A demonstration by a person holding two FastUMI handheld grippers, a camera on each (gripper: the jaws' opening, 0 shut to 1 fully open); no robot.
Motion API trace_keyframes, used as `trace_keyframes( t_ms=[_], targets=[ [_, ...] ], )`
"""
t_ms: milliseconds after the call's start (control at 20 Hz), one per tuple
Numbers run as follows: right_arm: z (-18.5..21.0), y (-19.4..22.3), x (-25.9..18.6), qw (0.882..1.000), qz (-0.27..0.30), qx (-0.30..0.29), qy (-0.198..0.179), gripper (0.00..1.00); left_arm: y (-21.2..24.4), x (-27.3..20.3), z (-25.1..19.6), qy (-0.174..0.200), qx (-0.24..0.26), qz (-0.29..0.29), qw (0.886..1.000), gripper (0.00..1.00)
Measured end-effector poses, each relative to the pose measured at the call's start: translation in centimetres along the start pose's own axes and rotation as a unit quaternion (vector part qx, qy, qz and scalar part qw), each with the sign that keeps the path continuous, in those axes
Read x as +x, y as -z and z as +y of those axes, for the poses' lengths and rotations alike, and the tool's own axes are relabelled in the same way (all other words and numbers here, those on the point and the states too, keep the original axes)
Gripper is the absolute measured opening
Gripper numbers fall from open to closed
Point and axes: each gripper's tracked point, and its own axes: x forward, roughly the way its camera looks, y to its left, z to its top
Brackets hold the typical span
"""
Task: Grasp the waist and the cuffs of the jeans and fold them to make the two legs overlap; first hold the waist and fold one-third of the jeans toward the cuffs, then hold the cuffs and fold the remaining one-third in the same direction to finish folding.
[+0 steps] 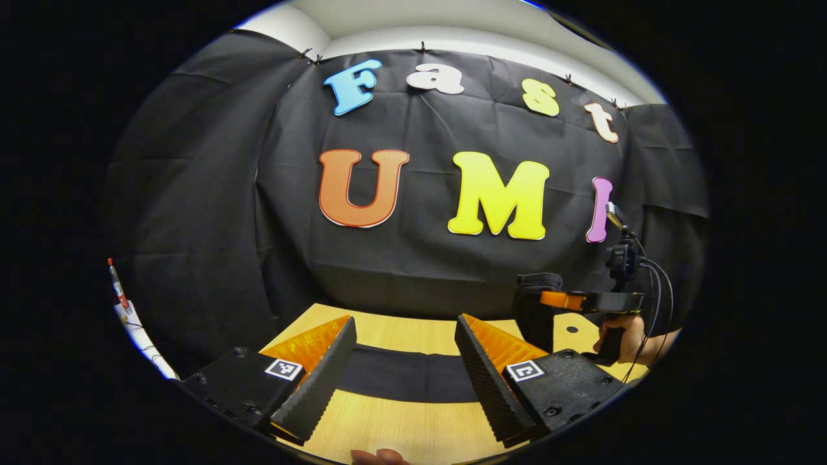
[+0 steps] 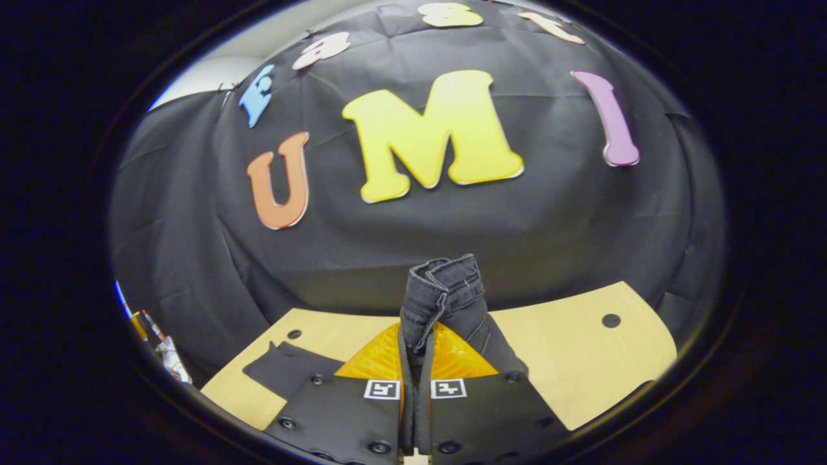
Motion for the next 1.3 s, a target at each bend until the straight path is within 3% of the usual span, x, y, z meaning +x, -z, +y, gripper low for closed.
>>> trace_keyframes(
  t_ms=[550, 1100, 1200, 1300],
  targets=[
    [8.1, 12.2, 5.1, 0.995, 0.084, -0.054, -0.029, 0.03, 0.3, -0.3, 3.5, -0.012, -0.031, 0.008, 0.999, 0.99],
    [9.6, 21.1, 7.1, 0.978, 0.186, -0.088, -0.044, 0.03, 1.6, 0.4, 4.8, -0.002, -0.037, 0.030, 0.999, 0.99],
    [9.6, 21.7, 7.3, 0.976, 0.189, -0.099, -0.038, 0.07, 1.6, 0.4, 4.9, 0.000, -0.035, 0.033, 0.999, 0.99],
    [9.7, 22.4, 7.4, 0.975, 0.191, -0.106, -0.034, 0.05, 1.6, 0.4, 5.3, -0.001, -0.033, 0.035, 0.999, 0.99]
  ],
)
